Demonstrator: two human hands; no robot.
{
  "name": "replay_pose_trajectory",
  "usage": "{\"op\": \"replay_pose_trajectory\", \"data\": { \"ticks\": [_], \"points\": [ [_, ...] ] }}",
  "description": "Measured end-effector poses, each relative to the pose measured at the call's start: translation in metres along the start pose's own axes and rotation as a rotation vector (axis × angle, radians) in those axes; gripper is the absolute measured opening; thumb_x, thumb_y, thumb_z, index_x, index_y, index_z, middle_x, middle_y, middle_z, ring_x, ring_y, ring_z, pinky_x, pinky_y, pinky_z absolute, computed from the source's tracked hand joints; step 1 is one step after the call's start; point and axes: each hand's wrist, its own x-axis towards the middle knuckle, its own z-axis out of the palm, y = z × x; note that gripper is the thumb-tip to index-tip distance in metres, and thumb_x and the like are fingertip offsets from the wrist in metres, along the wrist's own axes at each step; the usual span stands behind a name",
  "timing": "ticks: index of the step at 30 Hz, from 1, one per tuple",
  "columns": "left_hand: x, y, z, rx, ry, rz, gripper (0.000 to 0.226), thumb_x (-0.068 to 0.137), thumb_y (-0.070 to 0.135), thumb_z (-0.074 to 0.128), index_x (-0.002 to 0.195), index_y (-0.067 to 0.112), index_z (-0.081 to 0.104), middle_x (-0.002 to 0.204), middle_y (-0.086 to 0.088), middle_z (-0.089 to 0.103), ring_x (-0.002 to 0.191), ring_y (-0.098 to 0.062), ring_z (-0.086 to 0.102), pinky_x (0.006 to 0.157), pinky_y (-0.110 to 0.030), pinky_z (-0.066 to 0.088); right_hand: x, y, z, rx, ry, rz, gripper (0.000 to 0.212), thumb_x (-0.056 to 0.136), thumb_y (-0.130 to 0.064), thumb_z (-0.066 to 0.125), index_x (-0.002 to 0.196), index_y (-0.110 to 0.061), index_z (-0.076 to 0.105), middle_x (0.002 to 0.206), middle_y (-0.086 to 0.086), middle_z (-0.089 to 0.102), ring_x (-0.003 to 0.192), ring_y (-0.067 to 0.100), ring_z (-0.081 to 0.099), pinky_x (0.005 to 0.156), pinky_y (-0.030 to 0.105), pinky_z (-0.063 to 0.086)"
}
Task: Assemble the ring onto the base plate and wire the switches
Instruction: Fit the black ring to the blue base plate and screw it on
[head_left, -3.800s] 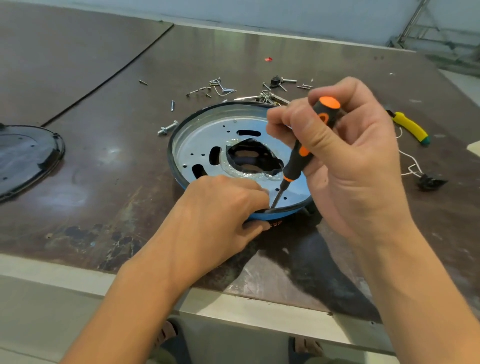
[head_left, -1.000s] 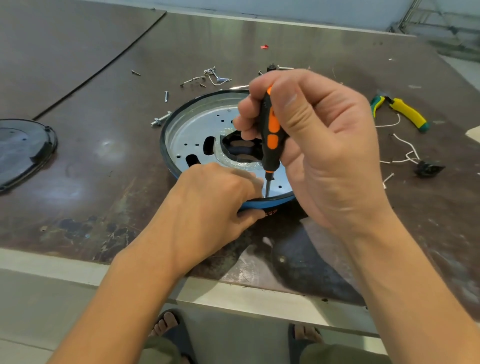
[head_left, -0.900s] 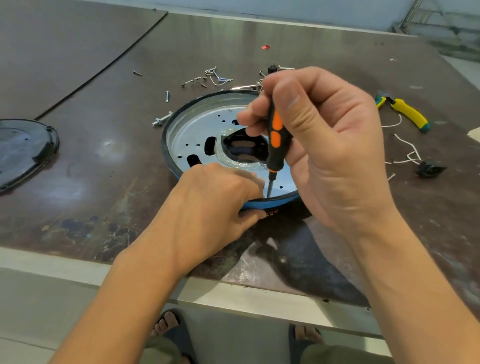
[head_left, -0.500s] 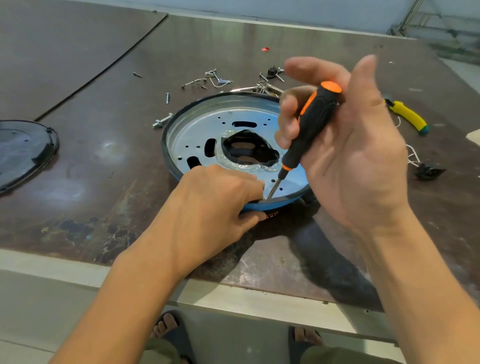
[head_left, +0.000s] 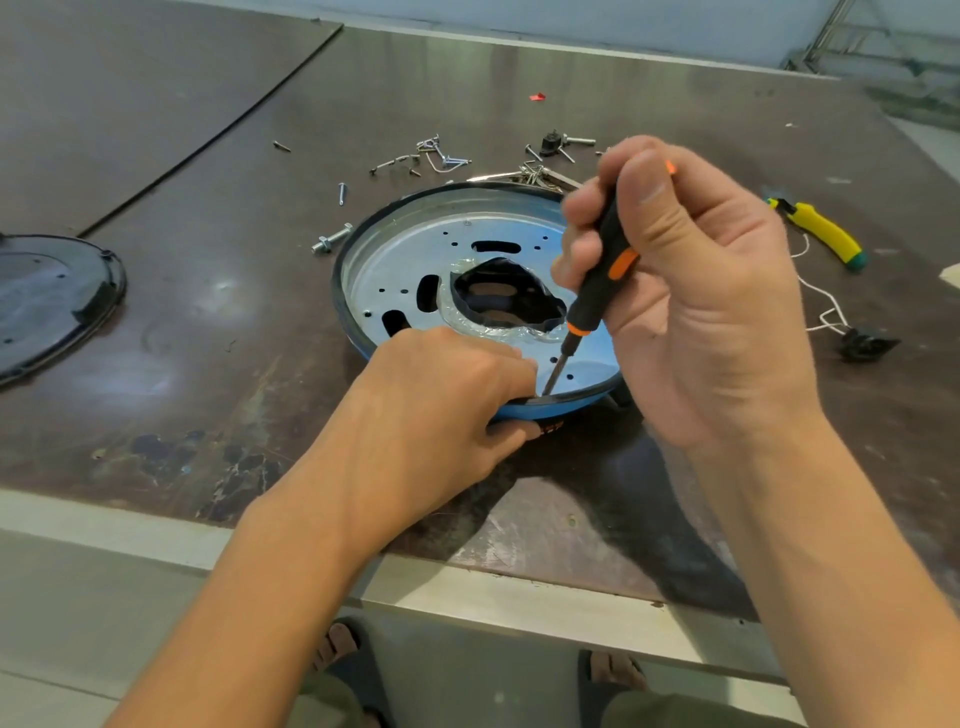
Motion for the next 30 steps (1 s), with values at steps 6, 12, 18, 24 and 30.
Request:
{"op": "replay_pose_trajectory", "data": {
  "ticks": [6, 12, 18, 24, 30],
  "points": [
    [0.0, -0.002, 0.001, -0.007, 0.014, 0.001, 0.026, 0.088, 0.043, 0.061, 0.098, 0.021, 0.071, 0.107, 0.005, 0.073, 0.105, -0.018, 0.067, 0.086, -0.041, 0.054, 0.003, 0.0, -0.006, 0.015, 0.106, 0.01, 0.017, 0.1, -0.024, 0.051, 0.09, -0.011, 0.05, 0.074, 0.006, 0.049, 0.058, 0.015, 0.045, 0.061, 0.03, 0.042],
    [0.0, -0.002, 0.003, -0.015, 0.039, 0.026, 0.023, 0.088, 0.041, 0.061, 0.097, 0.021, 0.071, 0.103, 0.006, 0.073, 0.101, -0.017, 0.067, 0.081, -0.04, 0.054, -0.001, -0.005, -0.012, -0.063, -0.087, 0.011, 0.02, 0.102, -0.012, 0.045, 0.112, -0.003, 0.059, 0.095, 0.008, 0.068, 0.086, 0.019, 0.06, 0.084, 0.039, 0.054],
    [-0.001, -0.004, 0.005, -0.019, 0.068, 0.043, 0.019, 0.085, 0.037, 0.068, 0.094, 0.02, 0.072, 0.097, 0.005, 0.073, 0.093, -0.019, 0.069, 0.075, -0.042, 0.055, -0.002, -0.001, -0.004, -0.092, -0.04, -0.066, 0.013, 0.091, -0.002, 0.062, 0.095, -0.008, 0.051, 0.074, 0.009, 0.054, 0.063, 0.017, 0.058, 0.069, 0.036, 0.051],
    [-0.001, -0.003, 0.005, -0.015, 0.077, 0.057, 0.017, 0.081, 0.035, 0.07, 0.091, 0.021, 0.073, 0.093, 0.006, 0.073, 0.086, -0.02, 0.07, 0.069, -0.041, 0.056, 0.003, -0.027, -0.019, 0.158, 0.062, -0.132, 0.012, 0.101, -0.007, 0.05, 0.09, -0.012, 0.046, 0.068, 0.006, 0.048, 0.059, 0.018, 0.041, 0.06, 0.034, 0.038],
    [0.0, 0.004, 0.004, 0.068, 0.09, 0.061, 0.024, 0.083, 0.041, 0.068, 0.096, 0.021, 0.074, 0.097, 0.007, 0.072, 0.082, -0.022, 0.069, 0.065, -0.041, 0.057, -0.007, -0.065, -0.09, -0.296, 0.168, -0.09, 0.013, 0.096, -0.009, 0.059, 0.087, -0.017, 0.053, 0.064, 0.001, 0.051, 0.053, 0.018, 0.039, 0.056, 0.03, 0.036]
  ]
}}
